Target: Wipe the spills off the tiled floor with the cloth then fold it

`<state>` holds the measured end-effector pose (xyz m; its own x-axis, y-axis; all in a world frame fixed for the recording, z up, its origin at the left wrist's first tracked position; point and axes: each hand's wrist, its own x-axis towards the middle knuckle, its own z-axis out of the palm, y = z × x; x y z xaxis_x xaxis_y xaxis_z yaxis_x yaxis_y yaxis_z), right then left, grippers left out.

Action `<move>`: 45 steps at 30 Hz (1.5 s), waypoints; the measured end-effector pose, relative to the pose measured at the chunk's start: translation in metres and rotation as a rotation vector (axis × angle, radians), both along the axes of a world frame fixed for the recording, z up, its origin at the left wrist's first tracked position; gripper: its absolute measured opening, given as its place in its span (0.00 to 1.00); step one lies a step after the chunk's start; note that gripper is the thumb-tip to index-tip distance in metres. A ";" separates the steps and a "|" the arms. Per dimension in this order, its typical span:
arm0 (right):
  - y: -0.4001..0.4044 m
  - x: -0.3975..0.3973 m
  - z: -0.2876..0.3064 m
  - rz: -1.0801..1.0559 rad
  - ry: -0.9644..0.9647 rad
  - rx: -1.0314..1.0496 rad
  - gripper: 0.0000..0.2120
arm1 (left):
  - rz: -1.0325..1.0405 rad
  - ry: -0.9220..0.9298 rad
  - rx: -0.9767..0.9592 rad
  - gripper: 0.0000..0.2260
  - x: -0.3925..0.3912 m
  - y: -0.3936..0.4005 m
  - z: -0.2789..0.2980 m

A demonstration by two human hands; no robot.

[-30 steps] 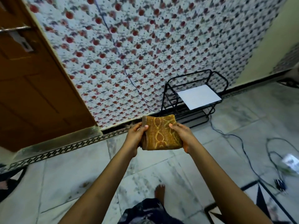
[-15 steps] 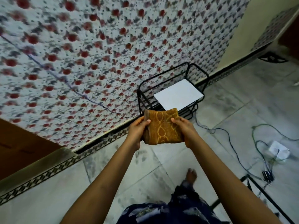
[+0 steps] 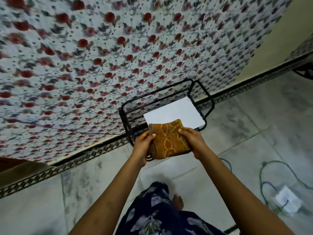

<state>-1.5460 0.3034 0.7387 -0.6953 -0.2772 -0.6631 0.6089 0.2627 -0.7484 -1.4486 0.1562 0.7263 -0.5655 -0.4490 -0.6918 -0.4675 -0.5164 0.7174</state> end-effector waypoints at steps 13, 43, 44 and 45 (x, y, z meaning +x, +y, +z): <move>-0.049 -0.189 -0.123 0.103 -0.087 0.235 0.09 | -0.040 -0.123 -0.060 0.10 -0.189 -0.039 -0.107; -0.104 -0.309 -0.319 0.709 0.164 0.427 0.19 | 0.133 -0.416 -0.065 0.20 -0.280 -0.066 -0.308; -0.102 -0.307 -0.302 0.716 0.158 0.426 0.19 | 0.097 -0.438 -0.084 0.21 -0.279 -0.065 -0.298; -0.101 -0.306 -0.290 0.702 0.157 0.415 0.19 | 0.093 -0.464 -0.091 0.22 -0.278 -0.064 -0.286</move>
